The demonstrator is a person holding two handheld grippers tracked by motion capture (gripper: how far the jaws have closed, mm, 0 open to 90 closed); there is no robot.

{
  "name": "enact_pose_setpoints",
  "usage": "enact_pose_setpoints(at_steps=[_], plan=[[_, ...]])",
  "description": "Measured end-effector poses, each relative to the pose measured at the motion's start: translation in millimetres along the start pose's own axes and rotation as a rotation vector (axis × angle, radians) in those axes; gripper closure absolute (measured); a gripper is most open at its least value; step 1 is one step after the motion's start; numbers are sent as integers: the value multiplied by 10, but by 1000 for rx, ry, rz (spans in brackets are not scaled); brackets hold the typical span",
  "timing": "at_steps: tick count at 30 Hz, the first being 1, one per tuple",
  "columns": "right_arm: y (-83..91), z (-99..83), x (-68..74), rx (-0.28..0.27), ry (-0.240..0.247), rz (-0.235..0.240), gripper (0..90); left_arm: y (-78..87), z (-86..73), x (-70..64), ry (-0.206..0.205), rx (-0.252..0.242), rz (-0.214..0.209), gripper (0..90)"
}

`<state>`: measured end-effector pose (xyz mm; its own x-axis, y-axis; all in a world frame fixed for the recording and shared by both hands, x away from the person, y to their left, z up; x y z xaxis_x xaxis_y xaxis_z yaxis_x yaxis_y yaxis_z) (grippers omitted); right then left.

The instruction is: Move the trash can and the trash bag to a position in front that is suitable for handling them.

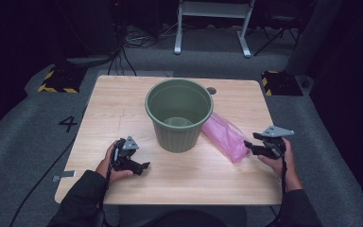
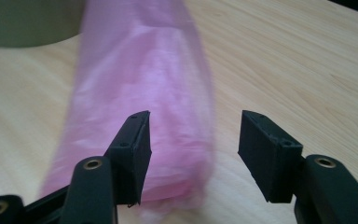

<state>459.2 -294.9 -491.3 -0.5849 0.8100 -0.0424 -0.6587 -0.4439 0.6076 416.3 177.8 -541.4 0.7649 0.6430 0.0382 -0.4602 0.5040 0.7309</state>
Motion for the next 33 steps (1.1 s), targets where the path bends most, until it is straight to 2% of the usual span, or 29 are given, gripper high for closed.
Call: enact_pose_setpoints(at_steps=[1,4,5,7,10,11,13,14,16,18,23,26,28,30,33], plan=[[-24,-12,-82,-1,-33,15,442,-2,2,-5,5,0,2,3],[-91,-50,-262,28,-61,20,424,-9,10,-14,13,-2,10,2],[-122,-64,-297,43,-77,38,413,-11,12,-12,10,-3,14,2],[-179,-83,-338,46,-121,80,408,-11,12,-15,12,-2,15,3],[-257,-109,-322,71,-131,122,419,-12,13,-19,15,-4,16,3],[-280,-117,-308,81,-115,121,444,-12,13,-18,15,-3,17,3],[-304,-129,-244,92,-100,169,513,-12,13,-17,14,-3,17,3],[-314,-135,-216,98,-79,181,519,-12,13,-18,14,-3,16,3],[-337,-150,-160,118,-53,201,590,-13,13,-17,13,-4,16,3],[-365,-168,-124,144,-40,207,625,-13,13,-17,13,-4,16,3],[-357,-173,-38,146,-13,232,746,-10,14,-17,13,1,19,3],[-326,-200,89,147,14,271,766,-16,19,-26,17,0,15,3],[-299,-210,193,155,50,286,769,-22,27,-31,16,0,16,3],[-285,-216,293,154,72,290,774,-31,38,-46,15,1,16,4],[-281,-209,468,158,96,322,775,-49,58,-66,11,-2,16,3]])
Point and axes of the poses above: each handheld gripper's, and its own axes: y roughly backward along the jaws, z roughly out of its top, x roughly to its left, the point moved 5 cm from there along -y, roughly forward along the jaws, and after that the axes turned 4 degrees about -y, right-handed, at the moved point
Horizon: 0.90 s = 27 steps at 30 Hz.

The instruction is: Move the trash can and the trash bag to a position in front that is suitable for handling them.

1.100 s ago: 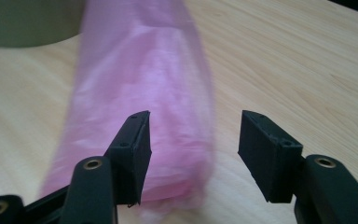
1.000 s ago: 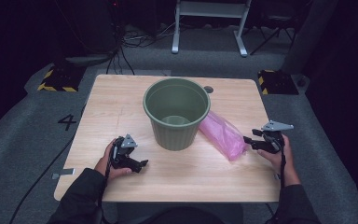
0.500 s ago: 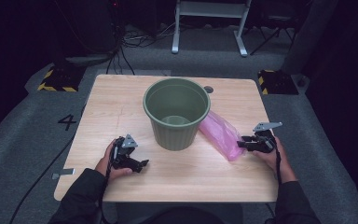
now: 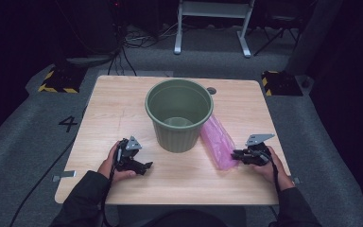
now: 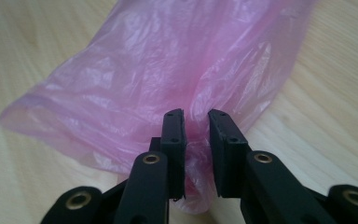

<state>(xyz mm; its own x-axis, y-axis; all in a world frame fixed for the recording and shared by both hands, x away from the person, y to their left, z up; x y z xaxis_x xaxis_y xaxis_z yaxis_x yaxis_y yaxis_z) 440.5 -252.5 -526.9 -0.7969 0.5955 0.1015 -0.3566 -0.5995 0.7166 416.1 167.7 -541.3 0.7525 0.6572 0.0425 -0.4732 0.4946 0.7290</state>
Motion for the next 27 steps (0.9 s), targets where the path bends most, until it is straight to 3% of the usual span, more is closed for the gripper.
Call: enact_pose_setpoints(at_steps=[3,9,20,27], plan=[[-83,52,187,0,24,29,780,0,3,0,-4,3,-1,3],[-171,111,500,23,65,20,824,1,2,-1,-3,3,0,4],[-225,102,818,5,96,31,821,0,1,-4,1,0,3,5],[-278,120,1034,5,137,73,771,0,-3,-9,8,-4,0,4]])
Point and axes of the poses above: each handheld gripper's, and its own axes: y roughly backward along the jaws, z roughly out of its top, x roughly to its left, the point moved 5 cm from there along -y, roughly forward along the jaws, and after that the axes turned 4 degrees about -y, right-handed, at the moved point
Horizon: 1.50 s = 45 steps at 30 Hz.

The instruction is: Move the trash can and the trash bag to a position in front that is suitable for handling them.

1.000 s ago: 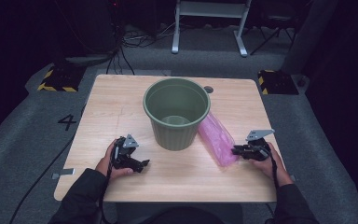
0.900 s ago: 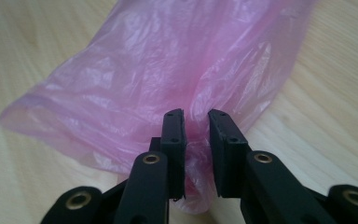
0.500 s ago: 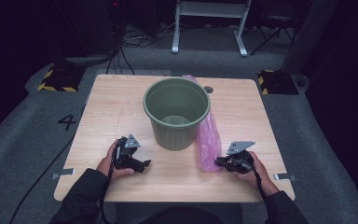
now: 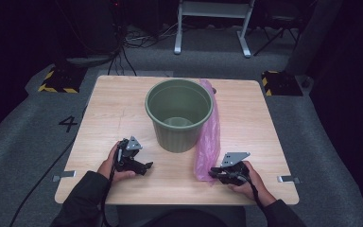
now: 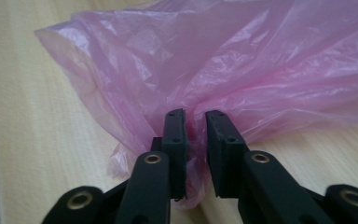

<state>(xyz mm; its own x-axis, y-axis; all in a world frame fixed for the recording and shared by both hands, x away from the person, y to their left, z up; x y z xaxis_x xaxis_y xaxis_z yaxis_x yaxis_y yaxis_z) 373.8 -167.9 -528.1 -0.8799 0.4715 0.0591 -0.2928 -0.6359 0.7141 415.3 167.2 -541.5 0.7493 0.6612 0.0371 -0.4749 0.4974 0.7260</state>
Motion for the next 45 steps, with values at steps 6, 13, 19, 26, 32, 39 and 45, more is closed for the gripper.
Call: enact_pose_setpoints(at_steps=[6,13,19,26,32,39,45], plan=[[42,40,80,-24,38,10,542,8,-7,3,-5,4,0,4],[191,20,80,-54,19,-32,341,14,-9,9,-9,7,1,4],[349,23,-18,-120,-17,-80,269,16,-12,9,-7,6,0,4],[528,59,-223,-180,-59,-149,257,16,-12,9,-8,6,0,4],[589,109,-547,-199,-98,-239,259,16,-11,9,-7,6,0,4],[599,165,-936,-215,-158,-282,259,15,-11,9,-7,6,0,4],[552,315,-1108,-227,-173,-285,254,15,-11,9,-7,6,1,4]])
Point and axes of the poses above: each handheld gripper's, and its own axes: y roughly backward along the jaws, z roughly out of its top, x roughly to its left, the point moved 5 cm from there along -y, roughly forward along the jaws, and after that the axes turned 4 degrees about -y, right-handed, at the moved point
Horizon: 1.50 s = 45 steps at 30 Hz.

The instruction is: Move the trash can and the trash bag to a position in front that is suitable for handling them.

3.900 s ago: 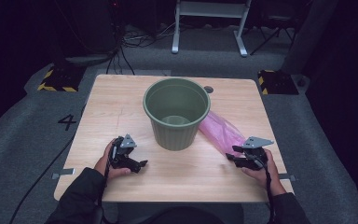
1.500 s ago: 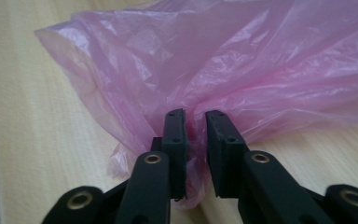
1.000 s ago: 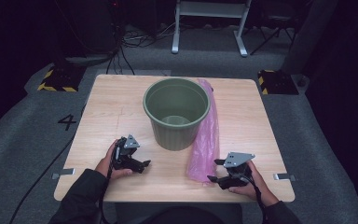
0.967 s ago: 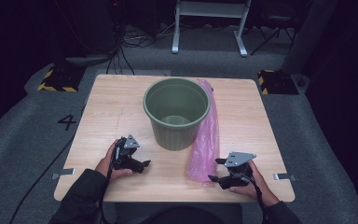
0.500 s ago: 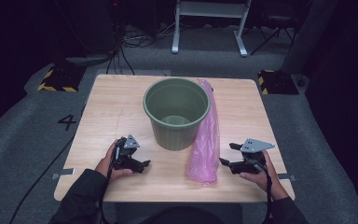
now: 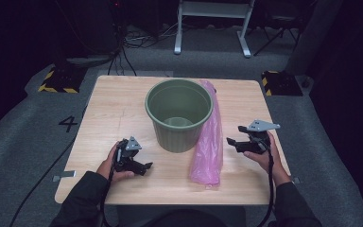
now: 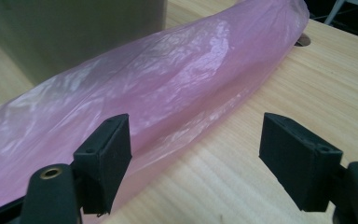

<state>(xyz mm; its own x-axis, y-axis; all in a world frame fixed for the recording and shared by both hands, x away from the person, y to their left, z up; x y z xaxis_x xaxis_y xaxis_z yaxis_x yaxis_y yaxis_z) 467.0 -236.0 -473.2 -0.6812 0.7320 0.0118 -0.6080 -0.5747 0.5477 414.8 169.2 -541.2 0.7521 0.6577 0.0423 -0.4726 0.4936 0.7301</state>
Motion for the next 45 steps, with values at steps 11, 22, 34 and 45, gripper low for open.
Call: enact_pose_setpoints(at_steps=[11,22,34,45], plan=[[-404,218,-165,44,-18,1,225,0,1,1,-1,2,0,3],[-806,350,-236,93,-23,32,189,0,1,1,-1,2,0,3],[-1111,186,-276,188,-85,40,204,-9,6,-5,1,-4,-2,2],[-1218,105,-122,193,-57,69,338,-14,10,-10,5,-4,-2,2]])
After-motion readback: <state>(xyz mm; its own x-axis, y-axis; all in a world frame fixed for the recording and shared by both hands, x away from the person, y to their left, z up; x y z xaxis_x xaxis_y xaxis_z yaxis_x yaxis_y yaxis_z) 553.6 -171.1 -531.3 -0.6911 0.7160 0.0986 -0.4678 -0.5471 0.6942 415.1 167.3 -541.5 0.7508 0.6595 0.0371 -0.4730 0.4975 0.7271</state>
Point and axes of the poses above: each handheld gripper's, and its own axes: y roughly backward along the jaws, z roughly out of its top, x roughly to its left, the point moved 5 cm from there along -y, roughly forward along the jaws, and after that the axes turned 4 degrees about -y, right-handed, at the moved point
